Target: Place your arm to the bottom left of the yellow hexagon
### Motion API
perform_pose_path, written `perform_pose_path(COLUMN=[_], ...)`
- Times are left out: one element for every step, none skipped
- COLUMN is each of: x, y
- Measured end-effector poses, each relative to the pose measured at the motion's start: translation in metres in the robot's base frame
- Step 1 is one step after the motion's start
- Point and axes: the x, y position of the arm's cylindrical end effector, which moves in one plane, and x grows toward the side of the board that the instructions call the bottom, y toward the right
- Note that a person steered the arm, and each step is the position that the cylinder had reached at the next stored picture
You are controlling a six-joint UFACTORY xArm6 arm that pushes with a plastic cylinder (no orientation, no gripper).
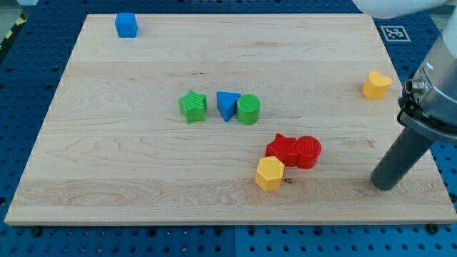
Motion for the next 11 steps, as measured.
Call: perform_pose_path(x=[0.012,0.016,0.034,0.035,0.036,0.036,0.03,0.009,0.009,0.011,0.012], y=[-0.016,-0.047,-0.078,-0.093,-0.134,-0.181,-0.198,-0.2,-0.2,-0.195,-0.192])
